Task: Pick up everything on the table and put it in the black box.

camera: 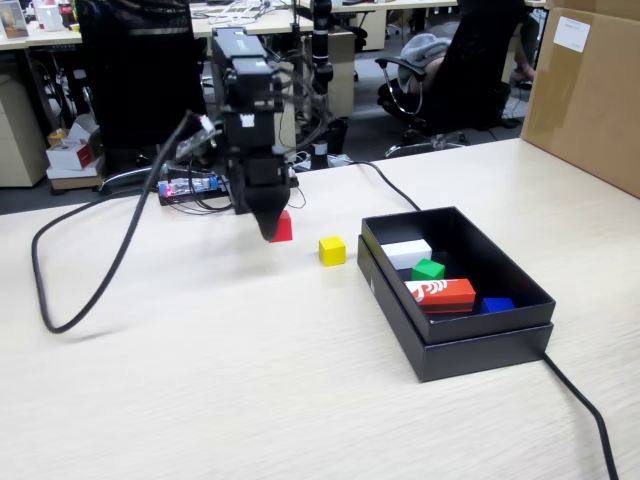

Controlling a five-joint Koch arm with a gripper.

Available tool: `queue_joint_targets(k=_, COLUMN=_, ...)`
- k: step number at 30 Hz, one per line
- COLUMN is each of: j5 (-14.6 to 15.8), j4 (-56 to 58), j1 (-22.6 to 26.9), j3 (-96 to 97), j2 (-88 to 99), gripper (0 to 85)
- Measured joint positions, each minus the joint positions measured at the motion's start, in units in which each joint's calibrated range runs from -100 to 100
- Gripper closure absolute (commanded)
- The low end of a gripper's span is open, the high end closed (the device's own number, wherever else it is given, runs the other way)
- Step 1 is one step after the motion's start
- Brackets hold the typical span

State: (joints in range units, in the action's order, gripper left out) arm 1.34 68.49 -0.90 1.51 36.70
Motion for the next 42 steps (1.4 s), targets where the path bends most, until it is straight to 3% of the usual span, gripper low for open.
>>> queue_joint_targets(k=7, j5=3.17, j4=0.70, j1=7.52, j3=-20.81, j2=-3.11, gripper=82.1)
queue_joint_targets(k=14, j5=5.96, j4=0.70, j1=13.38, j3=-38.70, j2=-26.15, gripper=81.9)
queue_joint_targets(k=22, j5=8.01, j4=0.70, j1=14.75, j3=-42.63, j2=-40.78, gripper=81.8)
queue_joint_targets(k=32, j5=8.30, j4=0.46, j1=14.11, j3=-42.63, j2=-51.91, gripper=81.1)
queue_joint_targets(k=36, j5=8.30, j4=-1.16, j1=13.87, j3=-41.72, j2=-52.43, gripper=71.0)
queue_joint_targets(k=40, j5=8.25, j4=-3.41, j1=13.97, j3=-38.70, j2=-52.43, gripper=66.9)
queue_joint_targets(k=42, j5=8.25, j4=-3.48, j1=13.97, j3=-38.61, j2=-52.43, gripper=58.3)
